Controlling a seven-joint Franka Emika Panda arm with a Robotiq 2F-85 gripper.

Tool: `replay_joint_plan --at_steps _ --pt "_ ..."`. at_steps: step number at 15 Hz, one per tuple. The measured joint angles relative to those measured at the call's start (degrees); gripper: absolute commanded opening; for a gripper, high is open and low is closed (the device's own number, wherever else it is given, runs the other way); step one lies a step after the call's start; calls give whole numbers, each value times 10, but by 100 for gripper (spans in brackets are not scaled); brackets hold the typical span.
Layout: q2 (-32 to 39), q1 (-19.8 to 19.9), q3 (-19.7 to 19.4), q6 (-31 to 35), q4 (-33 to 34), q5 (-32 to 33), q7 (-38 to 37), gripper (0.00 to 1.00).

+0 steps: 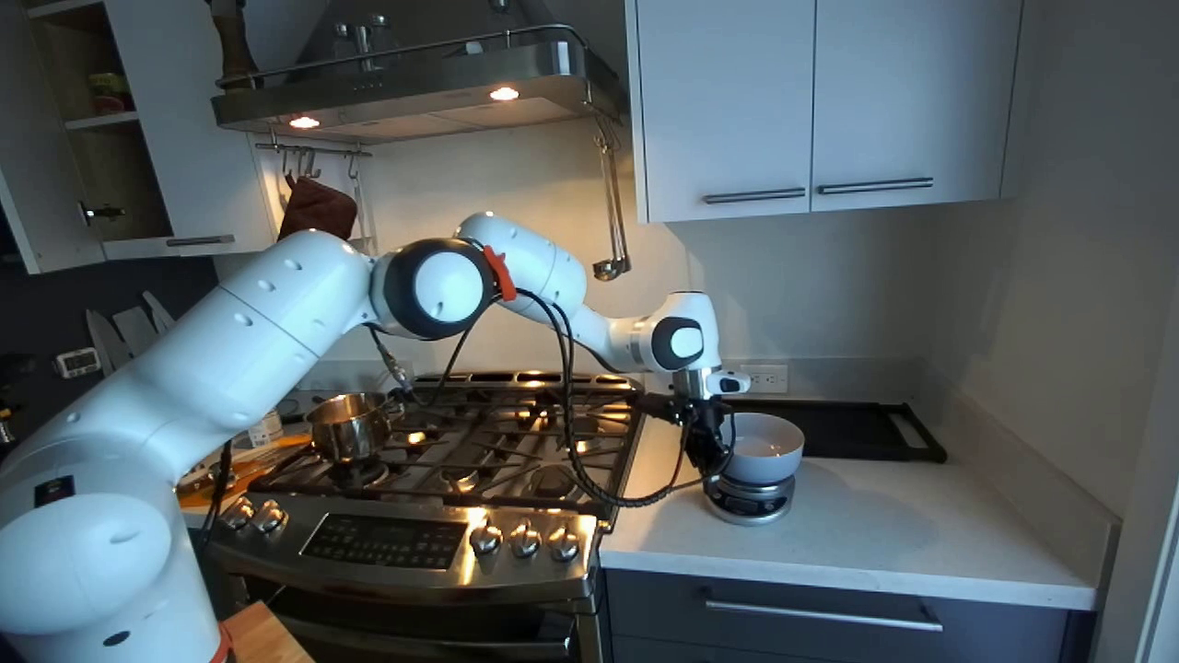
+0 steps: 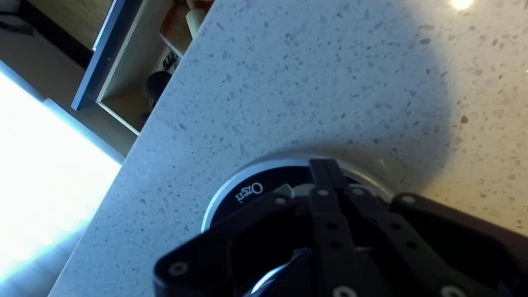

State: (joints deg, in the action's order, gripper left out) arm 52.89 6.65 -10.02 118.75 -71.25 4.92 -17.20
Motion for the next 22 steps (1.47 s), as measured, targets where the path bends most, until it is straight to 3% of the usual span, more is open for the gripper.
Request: replay_joint_plan --at_steps 7,22 --pt "31 0 -4 0 38 0 -10 0" --pt "39 -2 -5 -12 53 3 -10 0"
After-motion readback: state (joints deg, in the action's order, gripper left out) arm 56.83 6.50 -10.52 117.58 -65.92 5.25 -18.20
